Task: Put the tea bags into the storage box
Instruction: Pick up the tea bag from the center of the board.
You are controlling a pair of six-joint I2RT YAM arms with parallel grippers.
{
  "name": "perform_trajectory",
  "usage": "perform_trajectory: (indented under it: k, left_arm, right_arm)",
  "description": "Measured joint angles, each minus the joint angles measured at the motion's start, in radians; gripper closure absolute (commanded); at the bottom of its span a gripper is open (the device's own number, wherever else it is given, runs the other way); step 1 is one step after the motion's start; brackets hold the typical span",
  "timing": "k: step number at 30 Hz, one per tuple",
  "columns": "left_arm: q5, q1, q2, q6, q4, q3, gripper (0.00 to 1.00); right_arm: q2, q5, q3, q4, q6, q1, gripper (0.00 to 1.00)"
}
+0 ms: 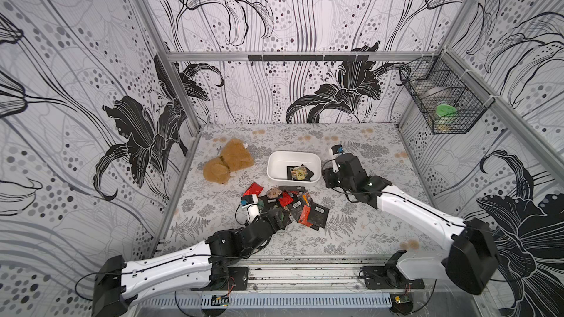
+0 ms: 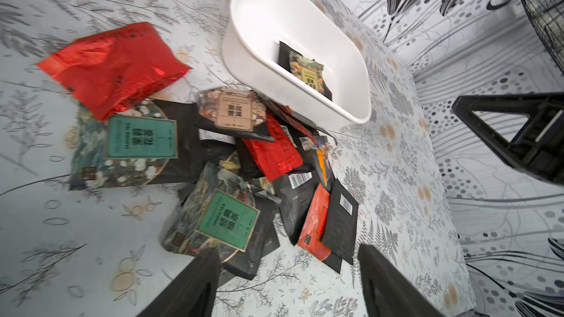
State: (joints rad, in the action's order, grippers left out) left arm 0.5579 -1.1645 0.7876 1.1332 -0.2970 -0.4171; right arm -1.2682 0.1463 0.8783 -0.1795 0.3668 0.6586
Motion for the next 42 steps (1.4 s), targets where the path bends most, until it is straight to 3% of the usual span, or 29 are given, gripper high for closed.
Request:
perform_trajectory:
  k: [3,11,16,21,27,42]
  left_arm:
    - [-0.047,0.0,0.119,-0.056,0.077,-0.045,0.37]
    - [-0.237,0.058,0.424,-0.188,0.274,-0.181,0.39]
    - [-0.347,0.134,0.56,-0.22,0.317,-0.234,0.45]
    - [-0.423,0.151,0.649,-0.233,0.34,-0.273,0.48]
    - [-0.466,0.159,0.737,-0.243,0.352,-0.321,0.61]
    - [-0.5,0.196,0.834,-0.245,0.358,-0.327,0.62]
  right_arm:
    - [0.098,-0.051,-0.182,0.05,-0.002,0.0,0.76]
    - [0.122,-0.199,-0.456,0.19,0.01,0.0,0.81]
    - [0.123,-0.23,-0.475,0.285,0.018,0.0,0.88]
    - [0.116,-0.232,-0.475,0.316,0.021,0.0,0.89]
    - [0.06,-0.237,-0.475,0.332,0.021,0.0,0.9]
    - [-0.06,-0.256,-0.46,0.338,0.021,0.003,0.92]
